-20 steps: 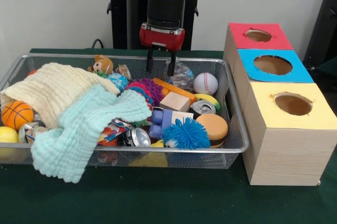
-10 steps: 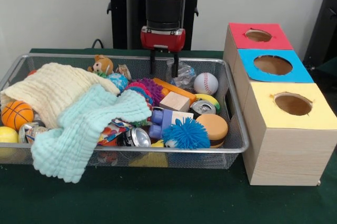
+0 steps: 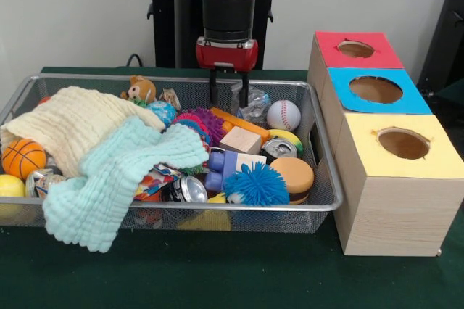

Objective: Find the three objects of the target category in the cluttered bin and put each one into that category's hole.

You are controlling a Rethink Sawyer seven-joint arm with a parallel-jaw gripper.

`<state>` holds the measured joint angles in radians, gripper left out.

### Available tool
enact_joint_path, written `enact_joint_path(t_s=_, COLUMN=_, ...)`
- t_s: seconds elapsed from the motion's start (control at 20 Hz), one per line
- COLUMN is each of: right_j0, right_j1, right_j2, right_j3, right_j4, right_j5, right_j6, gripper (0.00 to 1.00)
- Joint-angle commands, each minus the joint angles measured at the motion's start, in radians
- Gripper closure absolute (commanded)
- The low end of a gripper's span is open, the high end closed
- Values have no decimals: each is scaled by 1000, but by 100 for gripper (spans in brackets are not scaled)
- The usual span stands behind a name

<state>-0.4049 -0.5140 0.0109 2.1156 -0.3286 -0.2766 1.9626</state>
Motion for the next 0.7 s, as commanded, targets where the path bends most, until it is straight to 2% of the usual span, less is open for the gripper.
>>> enact_joint_path(t_s=0.05, right_j0=-1, right_j1=-13, right_j2=169, right_j3=-25, right_j4=19, right_j5=141, right_j6=118, gripper=0)
enact_joint_path(t_s=0.7, right_j0=-11, right_j1=24, right_j2=222, right_j3=-28, right_j4=45, right_j5=143, right_j6=149, gripper=0)
